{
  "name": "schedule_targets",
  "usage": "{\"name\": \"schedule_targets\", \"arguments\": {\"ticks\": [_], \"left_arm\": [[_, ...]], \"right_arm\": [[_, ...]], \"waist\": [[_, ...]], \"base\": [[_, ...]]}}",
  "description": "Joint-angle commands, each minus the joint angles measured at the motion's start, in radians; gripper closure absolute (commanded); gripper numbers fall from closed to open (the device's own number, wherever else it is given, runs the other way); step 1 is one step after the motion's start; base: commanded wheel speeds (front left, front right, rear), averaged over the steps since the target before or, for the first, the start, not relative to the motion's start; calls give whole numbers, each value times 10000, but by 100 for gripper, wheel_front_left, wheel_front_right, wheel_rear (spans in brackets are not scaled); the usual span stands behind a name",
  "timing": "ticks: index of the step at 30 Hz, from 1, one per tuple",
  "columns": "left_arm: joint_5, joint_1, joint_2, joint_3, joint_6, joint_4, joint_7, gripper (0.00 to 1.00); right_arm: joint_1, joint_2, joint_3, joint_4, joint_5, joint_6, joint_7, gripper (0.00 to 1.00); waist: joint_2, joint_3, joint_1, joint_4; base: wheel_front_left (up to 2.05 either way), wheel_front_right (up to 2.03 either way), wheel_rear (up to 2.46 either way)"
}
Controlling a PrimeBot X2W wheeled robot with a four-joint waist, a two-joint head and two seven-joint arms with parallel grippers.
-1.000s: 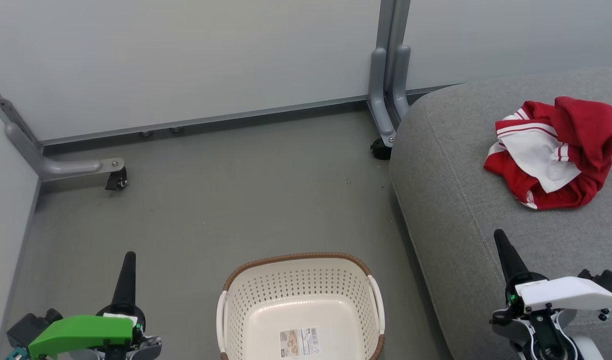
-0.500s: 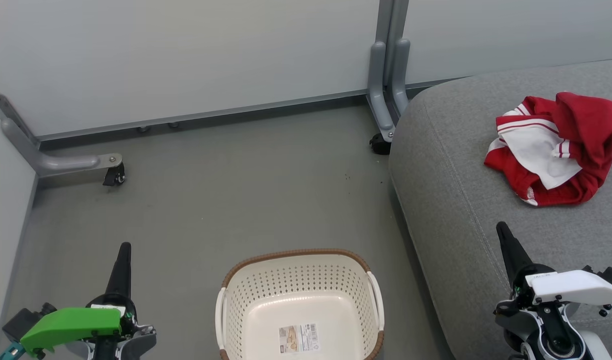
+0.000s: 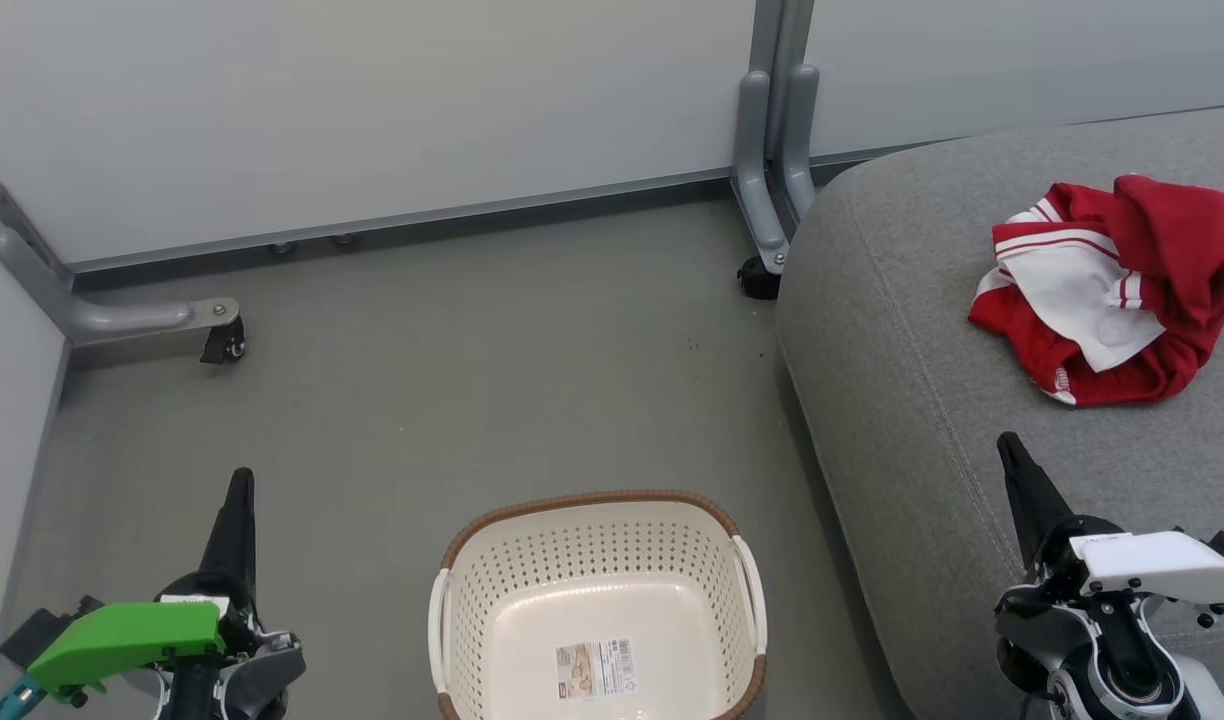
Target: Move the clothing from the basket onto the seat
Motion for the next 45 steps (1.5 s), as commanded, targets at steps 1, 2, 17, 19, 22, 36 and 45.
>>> {"name": "schedule_targets", "arguments": {"ticks": [1, 2, 17, 19, 22, 36, 45], "left_arm": [[-220, -229, -3, 82, -52, 39, 70, 100], [-280, -250, -6, 94, -53, 45, 85, 100], [-549, -323, -51, 188, -55, 74, 217, 100], [-542, -323, -59, 195, -55, 75, 227, 100], [-527, -325, -68, 205, -55, 76, 240, 100], [-463, -329, -98, 250, -55, 78, 273, 100], [-435, -332, -115, 280, -55, 78, 299, 100]], "right_arm": [[-169, -14, -48, 22, 198, 4, 78, 100], [-183, -11, -59, 28, 257, 4, 101, 100], [-217, 36, -172, 65, 543, 4, 227, 100], [-218, 43, -179, 64, 532, 4, 238, 100], [-219, 50, -191, 66, 517, 4, 251, 100], [-224, 85, -241, 68, 478, 4, 274, 100], [-226, 106, -272, 72, 442, 4, 302, 100]], "waist": [[0, 15, 0, -3], [0, 24, 0, -5], [0, 85, 0, -18], [0, 85, 0, -18], [0, 85, 0, -18], [0, 85, 0, -18], [0, 85, 0, -18]], "base": [[0, 0, 0], [0, 0, 0], [0, 0, 0], [0, 0, 0], [0, 0, 0], [0, 0, 0], [0, 0, 0]]}}
